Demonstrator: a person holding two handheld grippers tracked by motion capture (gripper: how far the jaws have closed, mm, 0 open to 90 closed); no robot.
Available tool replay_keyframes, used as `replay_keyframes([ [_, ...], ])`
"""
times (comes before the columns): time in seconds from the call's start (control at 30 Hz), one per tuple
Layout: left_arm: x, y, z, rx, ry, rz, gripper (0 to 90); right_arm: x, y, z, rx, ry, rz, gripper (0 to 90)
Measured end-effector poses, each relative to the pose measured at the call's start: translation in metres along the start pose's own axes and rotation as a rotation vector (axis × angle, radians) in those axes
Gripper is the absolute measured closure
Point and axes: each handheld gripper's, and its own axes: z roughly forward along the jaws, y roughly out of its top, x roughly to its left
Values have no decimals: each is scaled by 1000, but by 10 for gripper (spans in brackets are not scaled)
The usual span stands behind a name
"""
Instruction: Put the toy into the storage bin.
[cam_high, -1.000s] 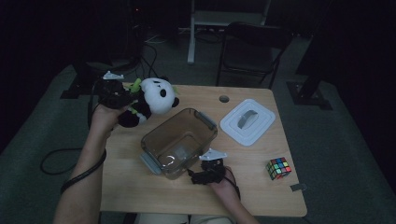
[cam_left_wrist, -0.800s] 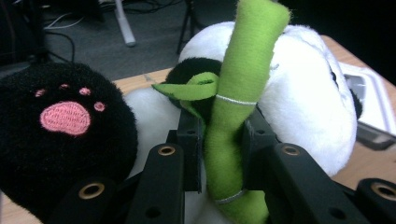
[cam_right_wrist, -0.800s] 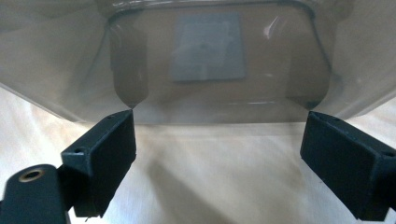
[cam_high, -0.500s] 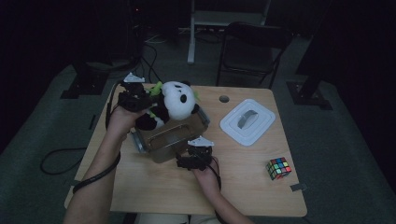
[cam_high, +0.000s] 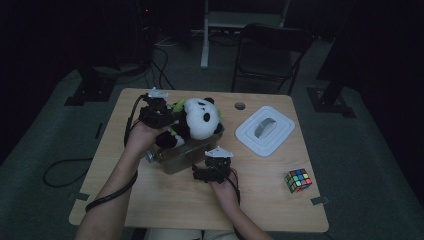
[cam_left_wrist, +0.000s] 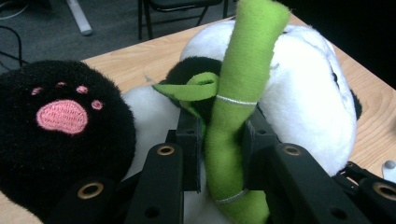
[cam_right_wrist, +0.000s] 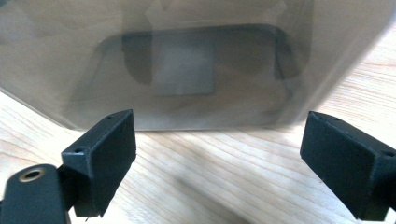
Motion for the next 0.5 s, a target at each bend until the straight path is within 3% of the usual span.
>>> replay_keyframes([
  [0.23, -2, -9, 2, 12, 33, 2, 739, -5, -2, -1, 11, -3, -4, 104],
  [0.3, -2, -11, 4, 18, 36, -6, 713, -5, -3, -1, 8, 4, 0, 104],
  [0.5, -1, -16, 11, 76, 23, 31, 604, -5, -3, 0, 10, 8, -4, 104],
])
